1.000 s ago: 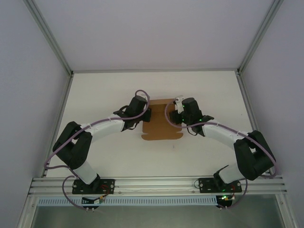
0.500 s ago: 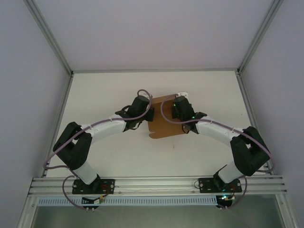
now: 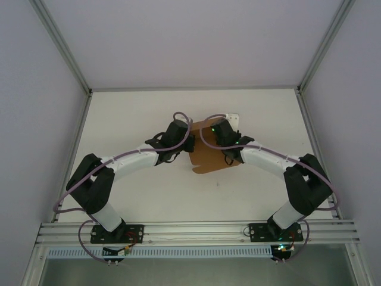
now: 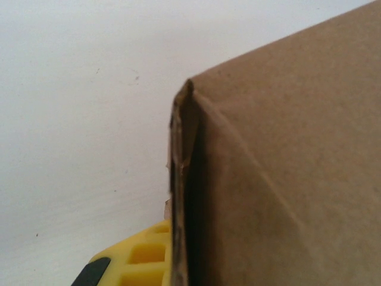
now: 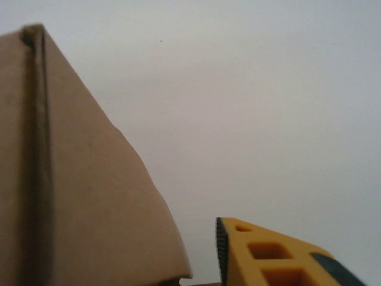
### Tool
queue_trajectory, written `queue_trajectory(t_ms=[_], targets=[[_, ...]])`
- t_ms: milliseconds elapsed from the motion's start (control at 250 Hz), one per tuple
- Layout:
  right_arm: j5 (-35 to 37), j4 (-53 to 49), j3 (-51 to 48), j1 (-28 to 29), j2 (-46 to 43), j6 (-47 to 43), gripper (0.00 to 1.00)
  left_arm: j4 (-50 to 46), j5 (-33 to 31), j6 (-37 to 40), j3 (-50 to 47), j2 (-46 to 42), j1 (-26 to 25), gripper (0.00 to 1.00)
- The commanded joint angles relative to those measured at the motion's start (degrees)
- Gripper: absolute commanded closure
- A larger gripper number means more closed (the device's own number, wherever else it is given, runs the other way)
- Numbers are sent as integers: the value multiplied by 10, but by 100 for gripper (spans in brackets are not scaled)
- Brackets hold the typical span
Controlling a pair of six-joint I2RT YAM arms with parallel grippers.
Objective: Assemble paper box
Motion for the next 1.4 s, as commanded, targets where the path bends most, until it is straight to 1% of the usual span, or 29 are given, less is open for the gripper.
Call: queue_trajectory(t_ms=[0, 64, 307, 395, 463, 487, 535, 591, 651, 699, 779, 811, 839, 918, 990, 1042, 1110, 1218, 1334, 1398], targets=[[-40, 65, -18, -21, -36, -62, 63, -27, 27, 7, 7, -37, -4, 100], [-83, 94, -31, -22, -52, -92, 63, -26, 37, 9, 4, -38, -4, 100], [-147, 100, -34, -23, -84, -134, 63, -28, 54, 17, -1, -42, -4, 100], [-186, 106, -40, -26, -98, -145, 63, -29, 58, 19, -3, -44, -4, 100], [-205, 89, -32, -29, -104, -149, 72, -30, 58, 19, -4, -46, -4, 100], [-205, 78, -27, -29, -105, -151, 74, -30, 57, 19, -6, -47, -4, 100], [-198, 63, -20, -30, -105, -150, 81, -29, 53, 20, -7, -50, -4, 100], [-195, 48, -16, -30, -105, -157, 85, -31, 44, 17, -7, -52, -4, 100], [-172, 38, -16, -30, -103, -158, 89, -35, 35, 15, -5, -54, -5, 100], [-145, 26, -11, -29, -100, -157, 88, -39, 28, 10, -2, -54, -4, 100], [-71, -1, 1, -30, -86, -141, 90, -45, 15, 2, 3, -53, -5, 100], [-34, -10, 4, -30, -79, -132, 94, -49, 13, 2, 6, -52, -4, 100], [-1, -18, 8, -29, -72, -121, 100, -51, 11, 2, 8, -51, -5, 100], [69, -50, 23, -30, -56, -93, 100, -56, 5, -1, 11, -50, -5, 100], [100, -59, 33, -29, -43, -86, 100, -59, 0, -3, 14, -51, -5, 100], [134, -94, 53, -29, -25, -65, 100, -64, -3, -4, 18, -51, -4, 100], [147, -102, 64, -30, -11, -63, 100, -66, -9, -7, 20, -51, -5, 100], [141, -87, 65, -29, 1, -70, 100, -67, -9, -8, 23, -50, -5, 100], [129, -51, 61, -29, 14, -119, 100, -69, -9, -9, 29, -48, -6, 100], [152, -56, 68, -27, 26, -136, 100, -72, -12, -9, 33, -47, -6, 100]])
